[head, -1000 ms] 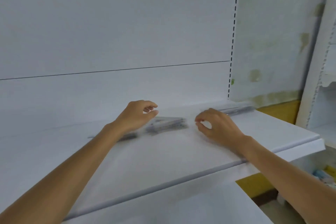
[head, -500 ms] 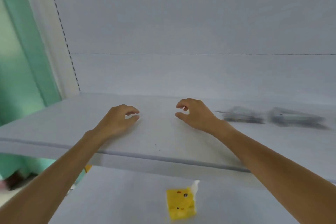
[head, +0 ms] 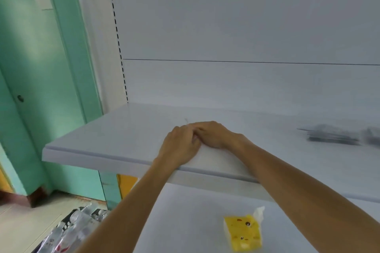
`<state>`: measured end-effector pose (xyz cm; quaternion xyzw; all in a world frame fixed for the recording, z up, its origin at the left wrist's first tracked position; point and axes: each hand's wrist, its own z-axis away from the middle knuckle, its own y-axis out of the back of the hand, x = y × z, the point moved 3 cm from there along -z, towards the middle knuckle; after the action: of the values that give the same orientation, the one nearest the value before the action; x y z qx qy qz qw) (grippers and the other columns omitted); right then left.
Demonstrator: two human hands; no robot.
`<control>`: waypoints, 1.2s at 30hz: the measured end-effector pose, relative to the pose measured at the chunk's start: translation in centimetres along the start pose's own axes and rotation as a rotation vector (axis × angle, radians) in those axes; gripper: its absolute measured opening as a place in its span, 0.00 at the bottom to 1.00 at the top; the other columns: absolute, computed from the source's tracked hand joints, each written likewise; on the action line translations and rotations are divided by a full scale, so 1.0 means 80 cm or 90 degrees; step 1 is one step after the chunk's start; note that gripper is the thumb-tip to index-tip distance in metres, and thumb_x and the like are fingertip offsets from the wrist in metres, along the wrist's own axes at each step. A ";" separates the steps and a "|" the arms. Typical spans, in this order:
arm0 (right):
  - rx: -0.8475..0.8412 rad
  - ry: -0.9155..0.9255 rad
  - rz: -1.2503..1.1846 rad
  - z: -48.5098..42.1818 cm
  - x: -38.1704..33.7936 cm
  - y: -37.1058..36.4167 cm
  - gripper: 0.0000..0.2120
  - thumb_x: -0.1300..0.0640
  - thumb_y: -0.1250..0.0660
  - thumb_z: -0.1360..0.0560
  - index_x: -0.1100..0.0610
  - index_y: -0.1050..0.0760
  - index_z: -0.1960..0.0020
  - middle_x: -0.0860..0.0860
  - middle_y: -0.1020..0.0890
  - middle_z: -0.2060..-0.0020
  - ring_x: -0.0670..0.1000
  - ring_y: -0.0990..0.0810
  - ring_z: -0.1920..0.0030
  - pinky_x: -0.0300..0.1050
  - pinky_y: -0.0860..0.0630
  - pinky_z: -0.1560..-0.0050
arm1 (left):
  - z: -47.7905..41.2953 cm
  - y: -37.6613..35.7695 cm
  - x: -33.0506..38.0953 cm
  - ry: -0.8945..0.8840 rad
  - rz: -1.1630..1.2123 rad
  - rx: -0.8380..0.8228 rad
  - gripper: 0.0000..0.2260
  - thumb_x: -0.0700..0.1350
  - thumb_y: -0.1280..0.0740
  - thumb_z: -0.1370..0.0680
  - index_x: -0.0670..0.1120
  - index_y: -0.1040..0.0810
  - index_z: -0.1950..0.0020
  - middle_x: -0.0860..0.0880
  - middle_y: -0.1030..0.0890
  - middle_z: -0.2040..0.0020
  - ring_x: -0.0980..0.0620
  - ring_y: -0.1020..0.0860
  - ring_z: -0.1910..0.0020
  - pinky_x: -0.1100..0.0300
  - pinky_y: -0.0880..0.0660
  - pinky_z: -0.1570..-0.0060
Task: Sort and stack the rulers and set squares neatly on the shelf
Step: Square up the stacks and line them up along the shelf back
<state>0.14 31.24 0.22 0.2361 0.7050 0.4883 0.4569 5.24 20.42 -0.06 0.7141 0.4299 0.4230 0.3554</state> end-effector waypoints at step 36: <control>0.443 0.093 0.351 0.286 0.036 0.074 0.12 0.58 0.41 0.24 0.62 0.23 0.59 0.53 0.21 0.66 0.53 0.25 0.71 0.41 0.30 0.76 | -0.011 -0.029 0.167 -0.353 0.252 -0.115 0.10 0.46 0.35 0.24 0.49 0.23 0.44 0.53 0.21 0.47 0.56 0.24 0.50 0.54 0.27 0.44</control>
<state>18.16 46.73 1.95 0.5195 0.7686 0.3409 0.1522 7.32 33.62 2.22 0.8370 0.1310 0.3100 0.4314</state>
